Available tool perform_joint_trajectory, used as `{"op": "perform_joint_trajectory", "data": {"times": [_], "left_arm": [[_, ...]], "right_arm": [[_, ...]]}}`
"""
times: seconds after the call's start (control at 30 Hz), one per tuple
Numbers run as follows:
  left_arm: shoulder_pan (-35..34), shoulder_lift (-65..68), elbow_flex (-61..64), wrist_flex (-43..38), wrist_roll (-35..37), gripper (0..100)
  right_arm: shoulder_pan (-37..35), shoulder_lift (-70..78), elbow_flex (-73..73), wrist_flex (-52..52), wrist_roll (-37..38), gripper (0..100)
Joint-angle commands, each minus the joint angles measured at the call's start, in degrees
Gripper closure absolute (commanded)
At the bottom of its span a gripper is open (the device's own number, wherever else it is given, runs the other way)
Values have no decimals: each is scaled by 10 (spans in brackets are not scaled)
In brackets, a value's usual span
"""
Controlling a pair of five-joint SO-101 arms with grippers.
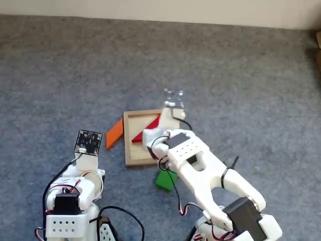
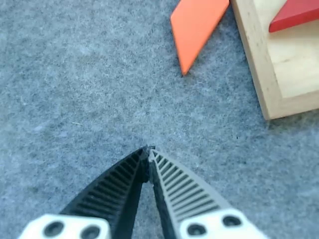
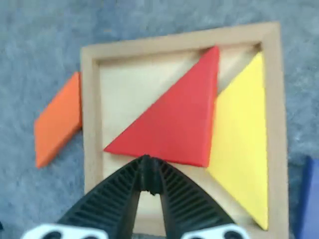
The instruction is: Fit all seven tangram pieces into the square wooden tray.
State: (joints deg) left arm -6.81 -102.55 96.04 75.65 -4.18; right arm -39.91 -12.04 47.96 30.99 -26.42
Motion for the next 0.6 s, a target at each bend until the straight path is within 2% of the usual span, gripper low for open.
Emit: {"op": "perform_joint_trajectory", "data": {"times": [0.0,0.57], "left_arm": [[-7,-15,12,4,2,993],[-7,-15,12,4,2,993]], "right_arm": [[-14,-30,-2,5,33,995],[-12,62,-36,-21,33,995]]}}
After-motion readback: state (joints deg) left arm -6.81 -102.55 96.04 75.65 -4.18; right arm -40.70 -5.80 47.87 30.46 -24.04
